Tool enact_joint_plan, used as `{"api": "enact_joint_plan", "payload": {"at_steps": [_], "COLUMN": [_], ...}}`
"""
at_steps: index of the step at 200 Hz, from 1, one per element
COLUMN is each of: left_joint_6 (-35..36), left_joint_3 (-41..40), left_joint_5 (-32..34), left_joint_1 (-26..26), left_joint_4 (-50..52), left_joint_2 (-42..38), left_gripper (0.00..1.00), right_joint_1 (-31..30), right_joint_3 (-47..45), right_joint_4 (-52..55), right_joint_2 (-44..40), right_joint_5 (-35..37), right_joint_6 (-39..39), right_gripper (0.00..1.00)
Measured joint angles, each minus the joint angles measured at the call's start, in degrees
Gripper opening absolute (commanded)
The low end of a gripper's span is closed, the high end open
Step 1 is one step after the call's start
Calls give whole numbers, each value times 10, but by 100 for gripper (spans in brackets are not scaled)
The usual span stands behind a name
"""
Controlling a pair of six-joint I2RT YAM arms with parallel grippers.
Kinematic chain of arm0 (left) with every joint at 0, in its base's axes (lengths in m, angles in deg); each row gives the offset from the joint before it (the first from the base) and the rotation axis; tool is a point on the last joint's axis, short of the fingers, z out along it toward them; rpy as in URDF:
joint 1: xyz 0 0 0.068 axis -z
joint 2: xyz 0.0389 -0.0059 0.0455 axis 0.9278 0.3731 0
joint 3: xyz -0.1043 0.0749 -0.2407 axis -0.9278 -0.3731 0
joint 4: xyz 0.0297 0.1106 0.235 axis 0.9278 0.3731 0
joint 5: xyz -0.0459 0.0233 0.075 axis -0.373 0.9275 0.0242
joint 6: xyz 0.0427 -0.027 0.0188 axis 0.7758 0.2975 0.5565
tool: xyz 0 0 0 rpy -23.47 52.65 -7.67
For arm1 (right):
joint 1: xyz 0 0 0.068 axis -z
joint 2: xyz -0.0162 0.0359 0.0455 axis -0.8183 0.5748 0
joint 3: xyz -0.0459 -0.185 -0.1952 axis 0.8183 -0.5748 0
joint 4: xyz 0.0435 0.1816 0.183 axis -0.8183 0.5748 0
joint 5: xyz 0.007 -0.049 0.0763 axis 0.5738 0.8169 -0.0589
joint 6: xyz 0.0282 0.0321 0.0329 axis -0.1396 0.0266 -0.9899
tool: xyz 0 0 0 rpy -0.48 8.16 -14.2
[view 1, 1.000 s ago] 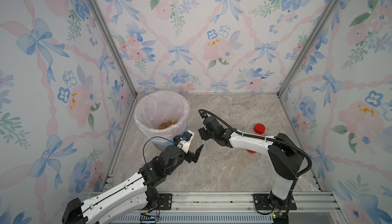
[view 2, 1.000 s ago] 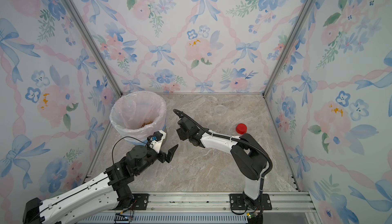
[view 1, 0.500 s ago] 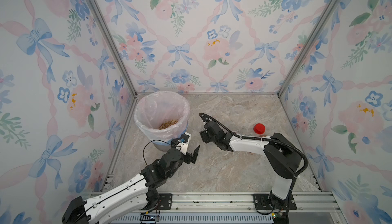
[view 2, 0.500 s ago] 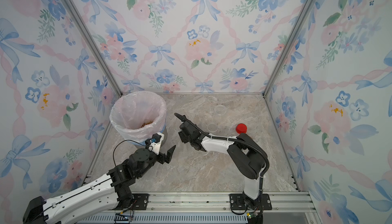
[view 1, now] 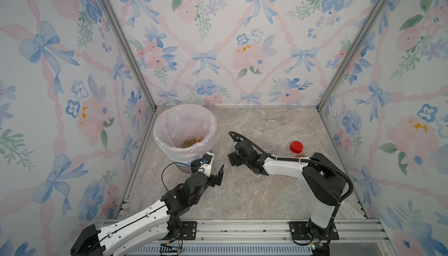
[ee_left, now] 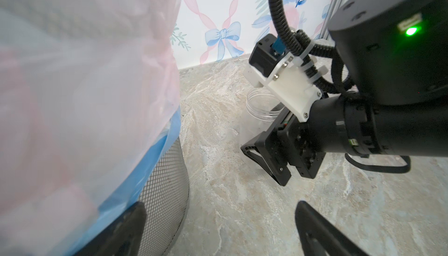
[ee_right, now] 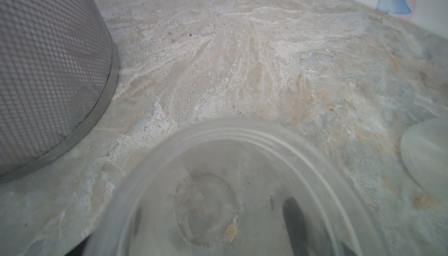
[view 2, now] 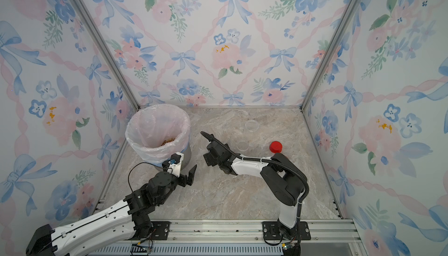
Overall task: Empty moldy peanuts from jars
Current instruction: Place the jar at the center of the board, then move the trash bin to the center of the board.
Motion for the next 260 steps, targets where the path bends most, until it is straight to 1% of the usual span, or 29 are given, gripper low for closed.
{"api": "enact_joint_plan", "payload": {"at_steps": [85,109,128,164,203,260], "left_joint_6": [0,0,-2,-6,-3,-2], "left_joint_3": [0,0,4,24,39,45], "left_joint_5": [17,23,13,-12,-31,-52], "left_joint_1": [-1,-10,-30,-99,-146,-250], "left_joint_4": [-2,-2,-1,-1,-2,-46], "left_joint_2": [9,18,31,58,76,113], "left_gripper": [98,98,98,98,98,98], "right_joint_1": [-8,-11,-12,-12,-12,-12], "right_joint_3": [-7,-7,-8,-20,-26,-50], "right_joint_4": [9,18,26,33,35,61], "right_joint_2": [-11,-12,-17,-55,-87,-150], "right_joint_5": [-9,-9,-8,-6,-4,-3], "right_joint_6": [1,0,0,-1,-1,-1], "right_gripper": [97,98,98,97,97,97]}}
